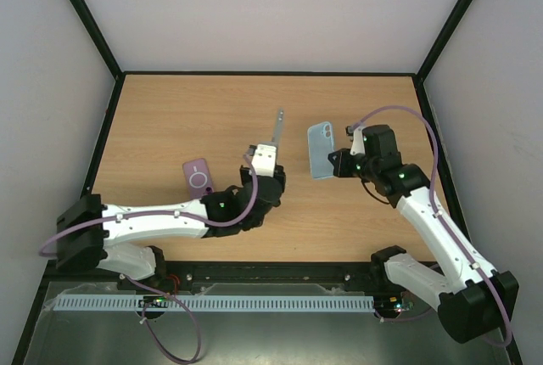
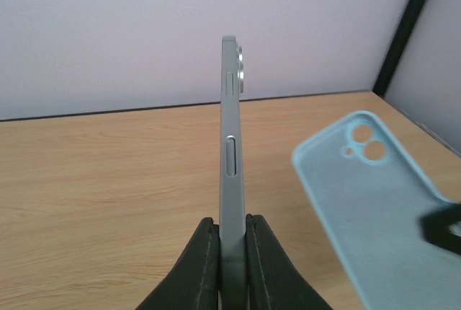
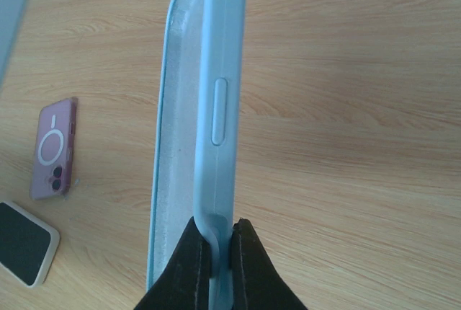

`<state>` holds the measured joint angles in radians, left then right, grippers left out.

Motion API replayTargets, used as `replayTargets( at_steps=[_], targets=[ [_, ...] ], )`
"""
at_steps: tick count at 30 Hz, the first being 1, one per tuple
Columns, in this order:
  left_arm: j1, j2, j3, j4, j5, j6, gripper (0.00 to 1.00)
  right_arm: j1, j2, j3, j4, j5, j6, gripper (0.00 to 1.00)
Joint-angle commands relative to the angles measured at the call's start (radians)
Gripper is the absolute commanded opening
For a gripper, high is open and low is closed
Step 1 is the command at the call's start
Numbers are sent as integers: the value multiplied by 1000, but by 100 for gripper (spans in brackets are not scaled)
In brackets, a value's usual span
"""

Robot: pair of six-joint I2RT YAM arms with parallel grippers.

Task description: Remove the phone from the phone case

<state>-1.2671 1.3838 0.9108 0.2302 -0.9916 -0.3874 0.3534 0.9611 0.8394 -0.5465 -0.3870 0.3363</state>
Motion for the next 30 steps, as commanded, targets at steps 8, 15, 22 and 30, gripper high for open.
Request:
replayTargets(
  at_steps=[8, 15, 22, 30],
  targets=[
    [13, -167, -150, -160, -20, -129, 3, -22, 180, 198, -44, 263, -309, 2],
    [6, -174, -182, -265, 22, -198, 3, -240, 374, 185, -60, 17, -483, 2],
    [6, -121, -162, -350, 52, -218, 2, -309, 392, 128, 40, 70, -490, 2],
    [18, -46, -131, -359, 28, -169, 2, -461, 521, 94, 114, -32, -516, 2]
  ],
)
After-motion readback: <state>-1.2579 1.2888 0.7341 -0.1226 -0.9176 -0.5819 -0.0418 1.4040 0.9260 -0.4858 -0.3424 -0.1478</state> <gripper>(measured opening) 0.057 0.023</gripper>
